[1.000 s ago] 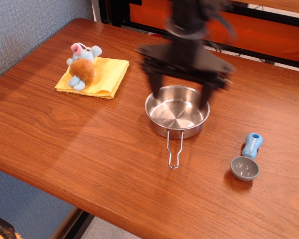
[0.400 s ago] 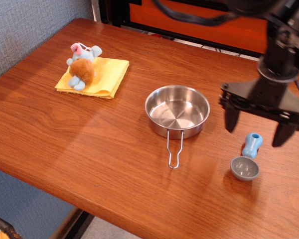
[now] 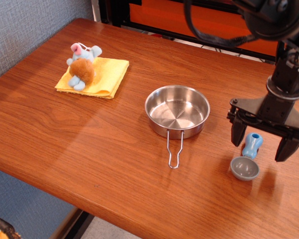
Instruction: Replace the spoon from the right to the left of the vessel
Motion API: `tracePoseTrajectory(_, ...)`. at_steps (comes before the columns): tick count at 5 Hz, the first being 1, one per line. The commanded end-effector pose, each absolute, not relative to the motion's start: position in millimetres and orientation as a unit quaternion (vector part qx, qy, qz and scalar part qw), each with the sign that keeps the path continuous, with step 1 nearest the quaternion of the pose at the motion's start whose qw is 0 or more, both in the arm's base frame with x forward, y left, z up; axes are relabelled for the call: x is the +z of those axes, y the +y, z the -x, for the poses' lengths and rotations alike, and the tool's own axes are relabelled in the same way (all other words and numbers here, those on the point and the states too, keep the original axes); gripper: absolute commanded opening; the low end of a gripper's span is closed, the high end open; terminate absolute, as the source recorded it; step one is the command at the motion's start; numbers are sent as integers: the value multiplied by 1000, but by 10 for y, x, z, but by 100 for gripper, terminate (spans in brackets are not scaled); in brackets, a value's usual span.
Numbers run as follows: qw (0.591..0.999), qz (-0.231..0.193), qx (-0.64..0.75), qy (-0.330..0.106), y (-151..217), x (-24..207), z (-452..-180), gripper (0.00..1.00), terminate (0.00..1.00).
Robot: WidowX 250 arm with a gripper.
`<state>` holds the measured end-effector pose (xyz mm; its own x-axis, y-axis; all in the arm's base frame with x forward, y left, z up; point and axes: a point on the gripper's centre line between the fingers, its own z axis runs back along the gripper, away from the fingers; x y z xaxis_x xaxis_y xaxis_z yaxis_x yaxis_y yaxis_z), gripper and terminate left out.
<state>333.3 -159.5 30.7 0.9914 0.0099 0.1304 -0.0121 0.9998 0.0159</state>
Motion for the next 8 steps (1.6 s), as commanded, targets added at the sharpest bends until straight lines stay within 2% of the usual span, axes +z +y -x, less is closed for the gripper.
tracePoseTrajectory(1,998,-16,17,-62,-1553,319,-3342,100,0)
tracePoseTrajectory(2,998,-12,22,-55,-1540,259,-3347,100,0)
tracePoseTrajectory(3,998,-3,31,-58,-1504,264,-3334,0,0)
tracePoseTrajectory(4,998,-5,37,-54,-1479,258,-3341,0,0)
tracePoseTrajectory(6,996,-16,51,-72,-1374,591,-3317,0,0)
tracePoseTrajectory(8,980,-17,157,-118,-779,1086,-3045,0,0)
